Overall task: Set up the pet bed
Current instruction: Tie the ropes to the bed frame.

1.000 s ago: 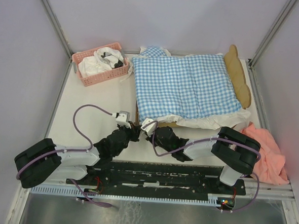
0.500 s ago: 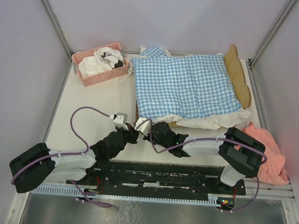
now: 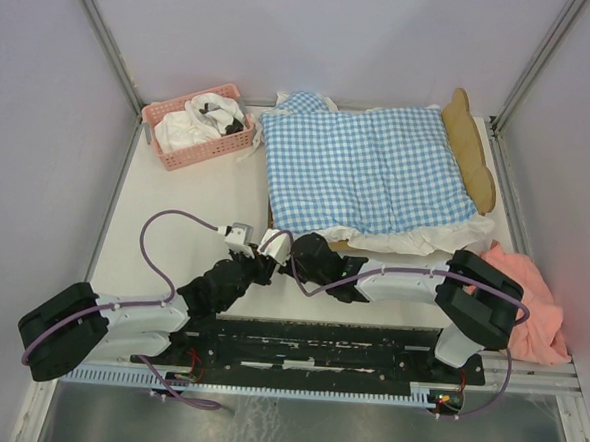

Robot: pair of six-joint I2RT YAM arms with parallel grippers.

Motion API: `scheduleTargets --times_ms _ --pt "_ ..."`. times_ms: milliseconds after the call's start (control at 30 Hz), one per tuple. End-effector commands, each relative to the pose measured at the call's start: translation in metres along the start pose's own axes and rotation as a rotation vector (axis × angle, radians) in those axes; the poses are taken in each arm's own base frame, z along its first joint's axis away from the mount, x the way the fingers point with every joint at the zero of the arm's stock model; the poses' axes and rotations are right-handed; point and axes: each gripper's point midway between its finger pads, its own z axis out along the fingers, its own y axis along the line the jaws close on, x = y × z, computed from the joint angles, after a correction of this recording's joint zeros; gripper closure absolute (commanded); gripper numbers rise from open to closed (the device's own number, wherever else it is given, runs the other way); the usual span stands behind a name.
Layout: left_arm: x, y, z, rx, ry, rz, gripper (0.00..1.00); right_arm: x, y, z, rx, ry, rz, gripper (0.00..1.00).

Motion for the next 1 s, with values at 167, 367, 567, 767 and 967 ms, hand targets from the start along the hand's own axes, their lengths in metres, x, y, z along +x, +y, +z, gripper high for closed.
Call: scheduleTargets --times_ms 167,367,567,767,967 --pt "-0.009 -0.003 -0.004 0.009 -0.031 -0.056 0.97 -0.028 0.004 0.008 -0.061 -0.025 -0.054 0.98" --pt "-0.013 0.003 -0.007 -0.019 -0.046 -0.046 0.97 -0.032 -0.010 0.005 0.001 -0.024 -0.068 0.98" --pt "-0.009 0.004 -0.007 -0.017 -0.032 -0.050 0.97 -0.017 -0.024 -0.014 0.039 0.024 -0.107 0.98" --pt "-0.008 0.000 -0.005 -0.002 -0.027 -0.054 0.97 -0.027 -0.024 -0.022 0.005 0.034 -0.129 0.98" --pt "-0.007 0.000 -0.005 -0.001 -0.023 -0.054 0.97 -0.026 -0.013 -0.030 -0.069 0.085 -0.105 0.98"
